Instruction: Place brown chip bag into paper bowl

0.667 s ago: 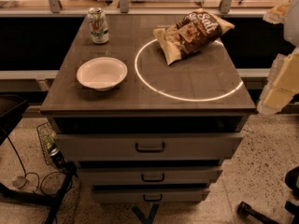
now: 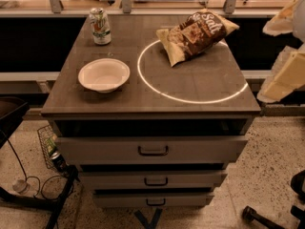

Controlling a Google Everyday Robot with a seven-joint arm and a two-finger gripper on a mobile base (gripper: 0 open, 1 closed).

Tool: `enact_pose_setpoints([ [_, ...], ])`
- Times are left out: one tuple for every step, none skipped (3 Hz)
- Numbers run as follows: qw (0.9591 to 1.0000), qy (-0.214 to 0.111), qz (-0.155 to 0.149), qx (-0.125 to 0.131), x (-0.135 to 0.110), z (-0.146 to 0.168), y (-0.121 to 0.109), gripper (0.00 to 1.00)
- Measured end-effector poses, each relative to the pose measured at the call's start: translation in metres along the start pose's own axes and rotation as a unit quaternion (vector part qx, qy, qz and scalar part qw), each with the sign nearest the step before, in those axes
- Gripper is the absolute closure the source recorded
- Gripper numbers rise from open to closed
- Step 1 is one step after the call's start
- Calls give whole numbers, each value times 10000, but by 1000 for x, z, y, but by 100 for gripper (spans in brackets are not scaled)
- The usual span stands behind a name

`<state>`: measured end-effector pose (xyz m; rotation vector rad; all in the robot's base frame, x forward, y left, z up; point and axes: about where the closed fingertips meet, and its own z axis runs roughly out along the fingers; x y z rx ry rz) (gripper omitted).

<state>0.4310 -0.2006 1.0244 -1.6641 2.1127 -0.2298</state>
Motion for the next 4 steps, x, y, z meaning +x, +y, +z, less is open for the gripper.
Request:
enact_pose_setpoints([
  [10000,-18,-22,58,-3,-5,0,20],
  [9999,-36,-45,116,-6,-10,0,18],
  [9998,-56,-72,181,-10,-16,0,0],
  [9998,-58,-74,188,-10,-16,0,0],
])
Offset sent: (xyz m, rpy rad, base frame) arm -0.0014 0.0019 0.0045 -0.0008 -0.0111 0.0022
